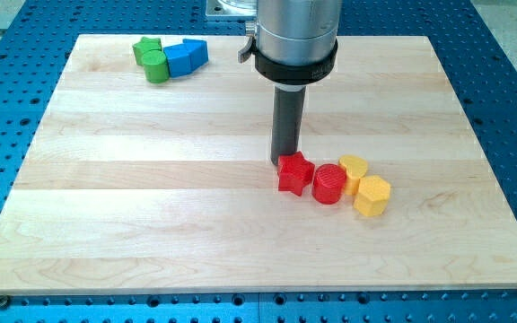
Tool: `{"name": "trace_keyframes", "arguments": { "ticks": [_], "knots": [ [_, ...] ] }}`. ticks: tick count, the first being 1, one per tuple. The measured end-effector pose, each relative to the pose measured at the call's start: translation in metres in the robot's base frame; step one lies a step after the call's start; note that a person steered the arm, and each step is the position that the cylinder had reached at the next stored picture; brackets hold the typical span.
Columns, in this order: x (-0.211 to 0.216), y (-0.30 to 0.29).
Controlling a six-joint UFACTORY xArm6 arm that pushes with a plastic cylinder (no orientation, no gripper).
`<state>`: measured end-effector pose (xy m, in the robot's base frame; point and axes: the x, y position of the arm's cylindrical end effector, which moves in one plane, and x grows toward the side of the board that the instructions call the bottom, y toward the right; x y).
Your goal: Place the yellow hexagon right to the yellow heart
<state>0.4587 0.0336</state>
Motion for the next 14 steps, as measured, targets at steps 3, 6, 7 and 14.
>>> {"name": "trace_keyframes", "arguments": {
  "ticks": [3, 6, 7, 14],
  "knots": [
    [0.083, -0.031],
    [0.076, 0.041],
    [0.085, 0.056],
    [0.077, 0.156]
  ]
}}
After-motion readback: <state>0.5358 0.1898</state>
